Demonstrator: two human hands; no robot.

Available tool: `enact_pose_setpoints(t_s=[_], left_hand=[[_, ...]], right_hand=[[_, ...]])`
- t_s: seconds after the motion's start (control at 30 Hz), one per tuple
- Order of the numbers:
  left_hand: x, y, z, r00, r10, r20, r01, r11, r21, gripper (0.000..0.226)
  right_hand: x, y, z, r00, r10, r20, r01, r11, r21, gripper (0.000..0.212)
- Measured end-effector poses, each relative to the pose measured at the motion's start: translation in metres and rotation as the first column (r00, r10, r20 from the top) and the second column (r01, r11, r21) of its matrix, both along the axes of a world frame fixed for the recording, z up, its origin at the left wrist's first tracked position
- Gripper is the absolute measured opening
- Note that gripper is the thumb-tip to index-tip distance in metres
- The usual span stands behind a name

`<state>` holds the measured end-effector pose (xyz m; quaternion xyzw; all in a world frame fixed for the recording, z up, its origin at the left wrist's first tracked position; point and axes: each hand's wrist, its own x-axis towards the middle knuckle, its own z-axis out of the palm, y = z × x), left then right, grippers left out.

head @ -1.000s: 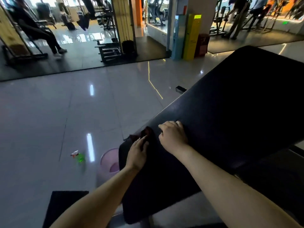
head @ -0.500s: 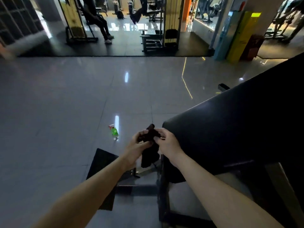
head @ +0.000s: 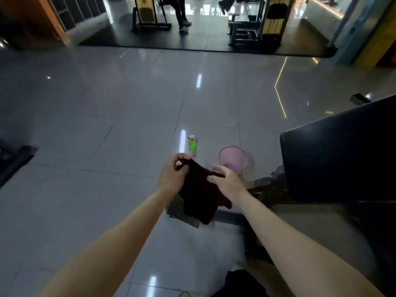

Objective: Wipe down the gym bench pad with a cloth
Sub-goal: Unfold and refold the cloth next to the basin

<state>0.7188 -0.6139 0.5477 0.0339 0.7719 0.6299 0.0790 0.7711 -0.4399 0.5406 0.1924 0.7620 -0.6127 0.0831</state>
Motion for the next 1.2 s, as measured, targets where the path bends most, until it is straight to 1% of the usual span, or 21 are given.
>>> enact_pose_setpoints(t_s=[0.03,0.13,0.17,0.23,0.27,0.3,0.37,0.4,0.47,0.5,0.53,0.63,0.73,0.8,0.87,0.93,1.0,1.07,1.13,1.17,1.2], left_hand=[[-0.001,-0.010,0.003,1.000,-0.010,-0.009,0.010,1.000,0.000,0.024],[-0.009,-0.036,0.012,0.996,-0.089,-0.024,0.089,0.996,-0.001,0.022],[-0.013,-0.043,0.013,0.991,-0.129,-0.042,0.129,0.992,-0.006,0.021],[-0.022,-0.054,0.015,0.979,-0.186,-0.079,0.181,0.981,-0.064,0.019],[-0.027,-0.060,0.015,0.976,-0.195,-0.098,0.185,0.977,-0.105,0.020],[-0.032,-0.066,0.015,0.973,-0.197,-0.119,0.179,0.973,-0.144,0.020],[-0.047,-0.079,0.014,0.971,-0.182,-0.158,0.140,0.960,-0.243,0.018],[-0.056,-0.086,0.013,0.968,-0.175,-0.178,0.117,0.948,-0.295,0.018],[-0.076,-0.102,0.014,0.959,-0.163,-0.230,0.069,0.927,-0.369,0.027],[-0.087,-0.110,0.015,0.953,-0.157,-0.260,0.043,0.917,-0.396,0.031],[-0.099,-0.117,0.016,0.948,-0.150,-0.280,0.021,0.908,-0.418,0.033],[-0.135,-0.133,0.023,0.947,-0.145,-0.288,-0.002,0.890,-0.456,0.029],[-0.176,-0.154,0.024,0.953,-0.137,-0.271,-0.030,0.845,-0.533,0.023],[-0.204,-0.170,0.024,0.966,-0.117,-0.232,-0.038,0.819,-0.573,0.021],[-0.228,-0.184,0.025,0.980,-0.079,-0.182,-0.044,0.807,-0.589,0.022],[-0.251,-0.199,0.026,0.990,-0.030,-0.141,-0.061,0.799,-0.598,0.027],[-0.271,-0.214,0.027,0.988,0.008,-0.154,-0.092,0.832,-0.548,0.029],[-0.292,-0.229,0.029,0.983,0.048,-0.180,-0.128,0.875,-0.467,0.028],[-0.312,-0.246,0.031,0.979,0.084,-0.185,-0.152,0.908,-0.390,0.029],[-0.322,-0.256,0.029,0.979,0.097,-0.179,-0.156,0.920,-0.359,0.031],[-0.332,-0.267,0.027,0.980,0.104,-0.171,-0.157,0.929,-0.335,0.034]], right_hand=[[-0.002,-0.009,0.001,0.999,0.031,0.016,-0.030,0.999,-0.039,0.037],[-0.014,-0.033,0.007,0.998,0.065,0.007,-0.065,0.998,-0.022,0.031],[-0.020,-0.041,0.011,0.997,0.070,-0.008,-0.071,0.996,-0.050,0.032],[-0.035,-0.057,0.015,0.988,0.125,-0.086,-0.137,0.979,-0.150,0.045],[-0.044,-0.065,0.016,0.974,0.180,-0.138,-0.200,0.970,-0.142,0.052],[-0.054,-0.073,0.017,0.954,0.253,-0.160,-0.269,0.960,-0.084,0.055],[-0.076,-0.087,0.020,0.922,0.359,-0.146,-0.349,0.933,0.088,0.044],[-0.087,-0.094,0.019,0.914,0.381,-0.141,-0.354,0.918,0.181,0.035],[-0.111,-0.107,0.016,0.919,0.370,-0.134,-0.302,0.882,0.363,0.020],[-0.123,-0.113,0.014,0.925,0.357,-0.131,-0.269,0.858,0.437,0.019],[-0.135,-0.119,0.011,0.928,0.353,-0.116,-0.262,0.843,0.469,0.020],[-0.174,-0.143,0.001,0.943,0.323,-0.081,-0.267,0.878,0.396,0.024],[-0.211,-0.170,0.001,0.964,0.225,-0.141,-0.171,0.933,0.317,0.024],[-0.234,-0.181,0.008,0.967,0.189,-0.168,-0.129,0.940,0.315,0.022],[-0.255,-0.189,0.014,0.956,0.232,-0.182,-0.165,0.932,0.321,0.018],[-0.276,-0.199,0.020,0.931,0.321,-0.171,-0.252,0.909,0.333,0.016],[-0.298,-0.210,0.020,0.894,0.410,-0.179,-0.328,0.873,0.361,0.024],[-0.321,-0.221,0.014,0.860,0.486,-0.158,-0.369,0.804,0.467,0.038],[-0.342,-0.232,0.001,0.878,0.471,-0.082,-0.336,0.730,0.596,0.034],[-0.352,-0.238,-0.006,0.905,0.423,-0.047,-0.307,0.725,0.617,0.028],[-0.360,-0.246,-0.011,0.935,0.353,-0.022,-0.269,0.751,0.602,0.024]])
